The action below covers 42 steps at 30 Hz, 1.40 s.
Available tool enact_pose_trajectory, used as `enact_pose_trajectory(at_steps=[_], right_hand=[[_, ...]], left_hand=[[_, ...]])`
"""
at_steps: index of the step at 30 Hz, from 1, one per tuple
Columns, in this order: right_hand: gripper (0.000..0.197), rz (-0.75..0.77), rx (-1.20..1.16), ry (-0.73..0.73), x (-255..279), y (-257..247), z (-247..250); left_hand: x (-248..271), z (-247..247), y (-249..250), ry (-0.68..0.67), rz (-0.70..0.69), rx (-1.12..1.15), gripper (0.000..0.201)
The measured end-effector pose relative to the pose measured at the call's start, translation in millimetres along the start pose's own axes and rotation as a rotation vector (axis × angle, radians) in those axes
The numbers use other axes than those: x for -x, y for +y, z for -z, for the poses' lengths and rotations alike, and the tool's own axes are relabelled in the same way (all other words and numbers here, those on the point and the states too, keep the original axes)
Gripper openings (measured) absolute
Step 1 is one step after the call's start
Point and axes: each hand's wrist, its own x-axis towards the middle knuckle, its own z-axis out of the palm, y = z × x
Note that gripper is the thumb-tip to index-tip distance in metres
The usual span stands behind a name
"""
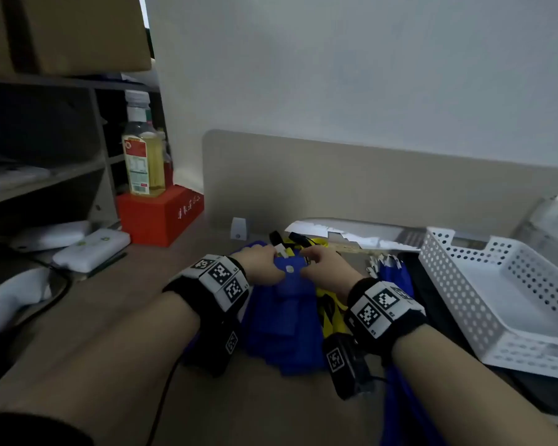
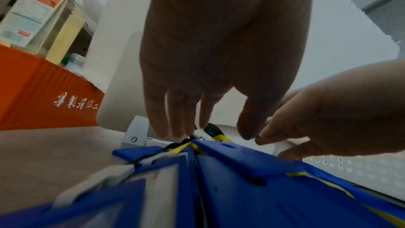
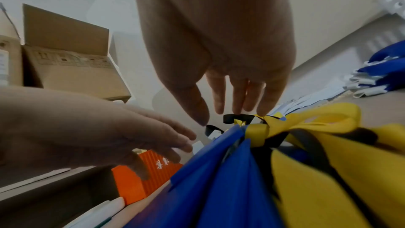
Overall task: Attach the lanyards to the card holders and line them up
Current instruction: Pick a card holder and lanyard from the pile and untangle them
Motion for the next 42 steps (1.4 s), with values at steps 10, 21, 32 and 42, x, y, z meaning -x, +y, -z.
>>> enact_pose_trajectory(at_steps=[10,21,32,42], right_hand=[[0.072,-0.105,0.01,-0.01,-13.0,0.7,-0.3],[0.059,-0.083,0.064,-0.037,-9.2,0.1,3.4],[0.02,0.117,-0.607,0.156,33.3,-14.5,12.7],[0.058,0.39,-0.68,0.186,66.2,2.1,20.2]], left_hand=[[-18.2,1.3,3.8,-0.006,0.091,0.036,0.039],[-17.6,-10.8,6.9,0.125,0.145,0.457,0.038],[19.0,-6.2,27.4,0.473,-0.164,1.234,0.012],[73.0,-8.4,33.2,0.195,-0.364,1.408,0.025]])
